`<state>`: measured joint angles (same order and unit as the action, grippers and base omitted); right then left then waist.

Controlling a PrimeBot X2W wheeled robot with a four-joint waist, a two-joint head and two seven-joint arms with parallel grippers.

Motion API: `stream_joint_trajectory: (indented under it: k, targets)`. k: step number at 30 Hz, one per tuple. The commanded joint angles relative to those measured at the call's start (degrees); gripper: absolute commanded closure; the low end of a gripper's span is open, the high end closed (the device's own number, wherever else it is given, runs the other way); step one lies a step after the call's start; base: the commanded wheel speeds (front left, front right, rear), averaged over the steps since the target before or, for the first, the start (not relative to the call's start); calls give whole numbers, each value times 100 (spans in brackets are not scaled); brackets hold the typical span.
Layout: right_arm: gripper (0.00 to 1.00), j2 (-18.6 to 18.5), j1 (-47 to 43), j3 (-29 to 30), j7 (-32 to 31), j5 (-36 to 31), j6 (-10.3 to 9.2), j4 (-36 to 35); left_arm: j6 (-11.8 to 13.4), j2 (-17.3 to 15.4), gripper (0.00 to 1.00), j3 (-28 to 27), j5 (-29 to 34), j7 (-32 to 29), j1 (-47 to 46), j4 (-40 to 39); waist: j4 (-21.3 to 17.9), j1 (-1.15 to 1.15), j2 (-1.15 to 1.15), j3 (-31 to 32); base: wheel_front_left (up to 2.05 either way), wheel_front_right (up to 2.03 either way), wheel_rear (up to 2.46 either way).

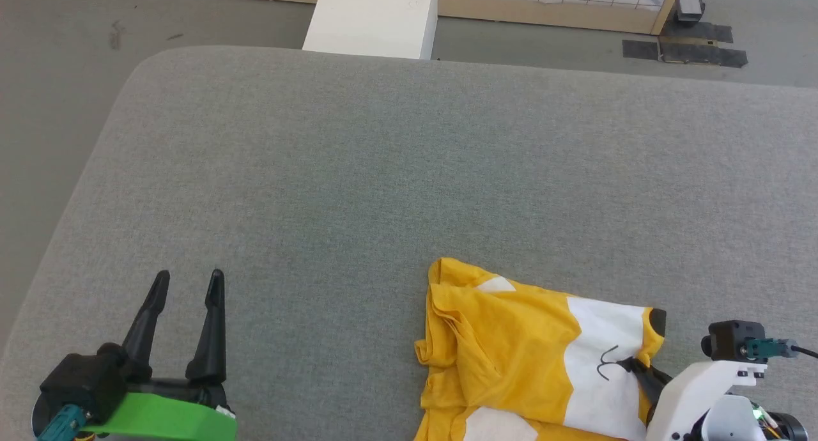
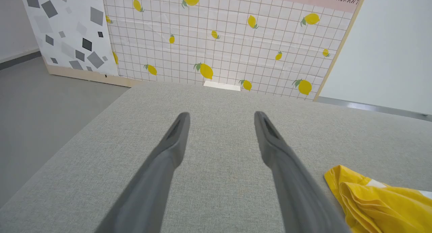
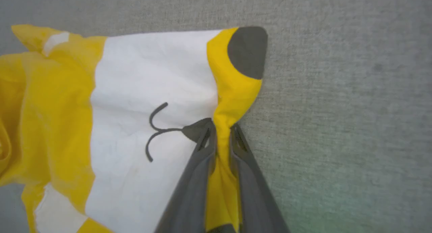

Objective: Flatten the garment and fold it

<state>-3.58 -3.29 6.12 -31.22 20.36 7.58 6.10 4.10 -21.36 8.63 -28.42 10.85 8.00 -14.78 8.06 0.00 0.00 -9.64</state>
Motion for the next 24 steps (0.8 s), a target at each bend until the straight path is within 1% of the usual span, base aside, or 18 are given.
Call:
stream_joint_trajectory:
  k: [1, 7, 15, 21, 23, 24]
  targets:
    - [100, 69, -2, -109, 0, 14, -9, 178, 12, -35, 0, 14, 75, 6, -100, -37, -19, 0, 0, 29, 0, 0, 0]
    - [100, 69, 130, -89, 172, -151, -9, -145, 44, -1, 0, 52, 114, 57, -132, -143, -218, 0, 0, 191, 0, 0, 0]
    - [100, 21, 463, -85, 129, -372, -9, -534, 34, 40, 0, 121, 95, 89, -152, -114, -721, 0, 0, 284, 0, 0, 0]
    - [100, -313, 897, -284, 54, -555, -9, -575, 30, 33, 0, 126, 85, 112, -174, -79, -1236, 0, 0, 302, 0, 0, 0]
    - [100, -461, 1105, -407, 1, -606, -9, -566, 29, 11, 0, 116, 87, 110, -186, -83, -1419, 0, 0, 283, 0, 0, 0]
    - [100, -624, 1343, -505, -54, -620, -9, -533, 26, -14, 0, 110, 93, 104, -211, -99, -1591, 0, 0, 238, 0, 0, 0]
